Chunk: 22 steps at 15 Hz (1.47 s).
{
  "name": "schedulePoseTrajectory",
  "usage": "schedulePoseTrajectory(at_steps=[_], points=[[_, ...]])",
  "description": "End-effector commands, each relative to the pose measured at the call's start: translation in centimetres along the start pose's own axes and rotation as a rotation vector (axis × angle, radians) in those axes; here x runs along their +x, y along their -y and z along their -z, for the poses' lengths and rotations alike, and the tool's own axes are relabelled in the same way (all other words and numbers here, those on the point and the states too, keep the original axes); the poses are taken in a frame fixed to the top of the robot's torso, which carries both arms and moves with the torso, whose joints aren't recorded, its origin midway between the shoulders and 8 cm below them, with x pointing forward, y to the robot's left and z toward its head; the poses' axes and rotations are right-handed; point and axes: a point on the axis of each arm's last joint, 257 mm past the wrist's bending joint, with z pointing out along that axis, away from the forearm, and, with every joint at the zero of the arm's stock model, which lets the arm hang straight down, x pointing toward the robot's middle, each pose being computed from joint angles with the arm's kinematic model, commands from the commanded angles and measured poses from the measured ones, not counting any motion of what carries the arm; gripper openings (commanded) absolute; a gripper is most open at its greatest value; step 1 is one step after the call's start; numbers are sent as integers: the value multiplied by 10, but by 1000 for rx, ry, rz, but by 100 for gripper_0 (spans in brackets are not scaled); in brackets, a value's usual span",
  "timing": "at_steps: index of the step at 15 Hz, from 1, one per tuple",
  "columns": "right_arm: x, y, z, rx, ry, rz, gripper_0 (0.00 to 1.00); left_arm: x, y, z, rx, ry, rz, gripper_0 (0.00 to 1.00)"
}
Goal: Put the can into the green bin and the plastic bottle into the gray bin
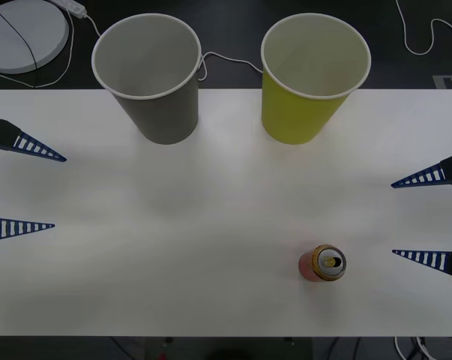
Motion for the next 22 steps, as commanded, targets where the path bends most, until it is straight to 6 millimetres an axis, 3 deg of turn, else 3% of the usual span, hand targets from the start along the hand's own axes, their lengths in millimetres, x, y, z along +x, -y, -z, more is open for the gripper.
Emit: schedulePoseTrajectory(at_steps=[1,3,5,7,22], points=[[0,0,0,0,0,0,100,0,0,0,0,0,0,100],[0,0,0,0,0,0,100,0,0,0,0,0,0,100],[-10,19,10,42,8,34,100,0,0,0,0,0,0,100],[-11,19,14,41,5,40,100,0,0,0,0,0,0,100],[56,-18,29,-44,59,83,100,0,0,0,0,0,0,100]])
